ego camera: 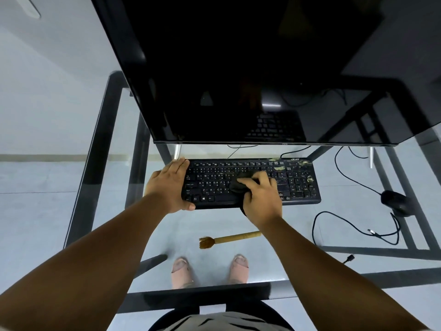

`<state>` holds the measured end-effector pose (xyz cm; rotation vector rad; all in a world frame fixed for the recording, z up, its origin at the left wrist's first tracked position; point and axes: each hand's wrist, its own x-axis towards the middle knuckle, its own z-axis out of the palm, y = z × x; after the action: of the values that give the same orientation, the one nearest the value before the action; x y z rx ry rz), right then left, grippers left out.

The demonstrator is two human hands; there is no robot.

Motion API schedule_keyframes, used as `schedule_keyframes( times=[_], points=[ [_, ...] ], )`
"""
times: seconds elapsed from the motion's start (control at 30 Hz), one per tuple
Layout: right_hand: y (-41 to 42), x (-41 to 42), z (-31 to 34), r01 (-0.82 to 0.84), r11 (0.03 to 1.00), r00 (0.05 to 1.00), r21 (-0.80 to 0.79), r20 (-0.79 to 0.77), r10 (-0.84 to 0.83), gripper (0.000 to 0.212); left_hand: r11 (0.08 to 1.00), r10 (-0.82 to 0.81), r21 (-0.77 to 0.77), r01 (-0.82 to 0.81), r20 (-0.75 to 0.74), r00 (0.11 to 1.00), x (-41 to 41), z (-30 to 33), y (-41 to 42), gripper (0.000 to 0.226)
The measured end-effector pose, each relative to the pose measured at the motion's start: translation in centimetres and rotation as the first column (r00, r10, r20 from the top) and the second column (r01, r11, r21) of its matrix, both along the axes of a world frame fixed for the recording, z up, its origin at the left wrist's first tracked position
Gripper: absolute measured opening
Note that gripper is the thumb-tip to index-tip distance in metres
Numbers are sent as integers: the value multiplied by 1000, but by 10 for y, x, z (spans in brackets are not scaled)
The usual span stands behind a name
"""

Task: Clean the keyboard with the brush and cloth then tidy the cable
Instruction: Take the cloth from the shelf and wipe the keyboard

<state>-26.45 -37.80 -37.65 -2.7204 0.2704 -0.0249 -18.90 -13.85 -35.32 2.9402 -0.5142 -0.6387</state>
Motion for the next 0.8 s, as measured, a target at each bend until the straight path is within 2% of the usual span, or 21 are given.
schedule_keyframes(
  times=[0.07,0.2,0.33,0.5,0.63,0.77,0.8],
  points=[
    [21,4,2,16,1000,999,26,-39,-15,47,1000,0,-3,0,0,1000,1,-1,0,126],
    [46,10,5,-139,990,989,18,-47,140,47,1000,10,-13,-10,4,1000,-1,-1,0,125],
    [42,17,8,67,997,995,38,-77,-64,44,1000,11,-8,-11,-5,1000,-2,-2,0,124],
    [52,18,10,-14,1000,996,19,-87,15,42,1000,15,-14,-15,0,1000,-2,-3,2,124],
    [66,20,13,125,992,986,33,-116,-121,38,998,59,1,-59,7,998,-3,-5,4,127],
    [68,21,11,6,1000,994,3,-107,-6,41,998,60,5,-60,-2,998,-3,-6,5,129],
    [61,20,9,19,1000,995,1,-100,-19,42,998,58,4,-58,-3,998,-3,-6,6,129]
  ],
)
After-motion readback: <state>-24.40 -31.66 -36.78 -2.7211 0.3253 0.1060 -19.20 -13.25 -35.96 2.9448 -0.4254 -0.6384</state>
